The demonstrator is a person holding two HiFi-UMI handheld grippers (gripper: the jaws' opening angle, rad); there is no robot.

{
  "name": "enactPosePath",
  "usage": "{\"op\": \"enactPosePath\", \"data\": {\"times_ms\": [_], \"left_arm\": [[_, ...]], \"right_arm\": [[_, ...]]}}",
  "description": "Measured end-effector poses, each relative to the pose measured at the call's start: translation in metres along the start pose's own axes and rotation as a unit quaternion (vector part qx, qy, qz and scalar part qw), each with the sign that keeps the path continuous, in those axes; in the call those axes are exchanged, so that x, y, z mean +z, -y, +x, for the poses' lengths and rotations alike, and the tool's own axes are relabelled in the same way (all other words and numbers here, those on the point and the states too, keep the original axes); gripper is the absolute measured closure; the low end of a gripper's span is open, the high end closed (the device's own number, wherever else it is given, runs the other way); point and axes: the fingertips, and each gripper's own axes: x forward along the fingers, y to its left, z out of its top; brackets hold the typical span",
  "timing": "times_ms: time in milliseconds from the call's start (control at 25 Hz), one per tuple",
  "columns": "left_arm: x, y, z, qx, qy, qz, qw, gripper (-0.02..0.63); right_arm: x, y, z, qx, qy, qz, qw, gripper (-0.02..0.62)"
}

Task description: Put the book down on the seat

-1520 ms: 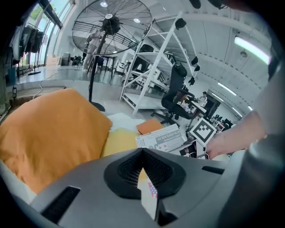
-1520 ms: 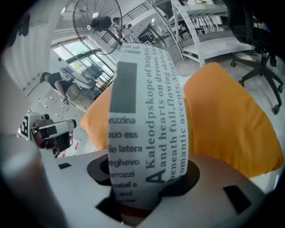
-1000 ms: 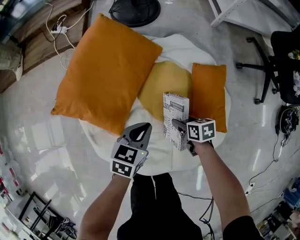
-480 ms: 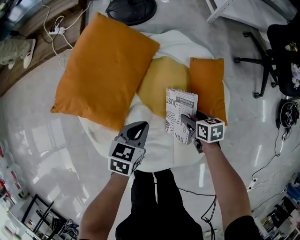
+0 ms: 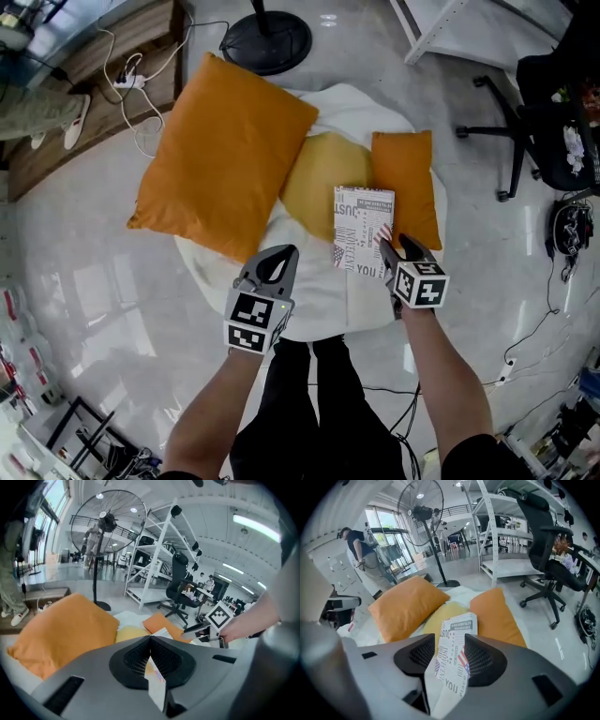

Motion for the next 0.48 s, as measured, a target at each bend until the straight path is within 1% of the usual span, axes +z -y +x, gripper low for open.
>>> {"op": "enactPosePath", "data": {"times_ms": [80,160,240,360,480], "left_arm": [[0.026,0.003,-0.022,0.013,0.010,0.004,0.9999,0.604],[0.059,0.012,-0.048,0.012,0.025,0.000,0.9996,0.604],[0.096,0.026,-0.077,0.005,0.050,-0.004,0.9988,0.604],[0.139,0.055,-0.127,-0.022,0.076,-0.005,0.9968,0.604],[0.179,0.080,-0.173,-0.047,0.099,-0.016,0.9939,0.604]], "right_arm": [[0.011,-0.012,-0.033,0.000,0.009,0.006,1.000,0.382],[0.027,-0.022,-0.073,-0.002,0.023,0.030,0.999,0.387],[0.047,-0.035,-0.114,0.001,0.041,0.056,0.998,0.399],[0.069,-0.062,-0.177,0.019,0.066,0.075,0.995,0.452],[0.096,-0.085,-0.237,0.039,0.095,0.076,0.992,0.513]]}}
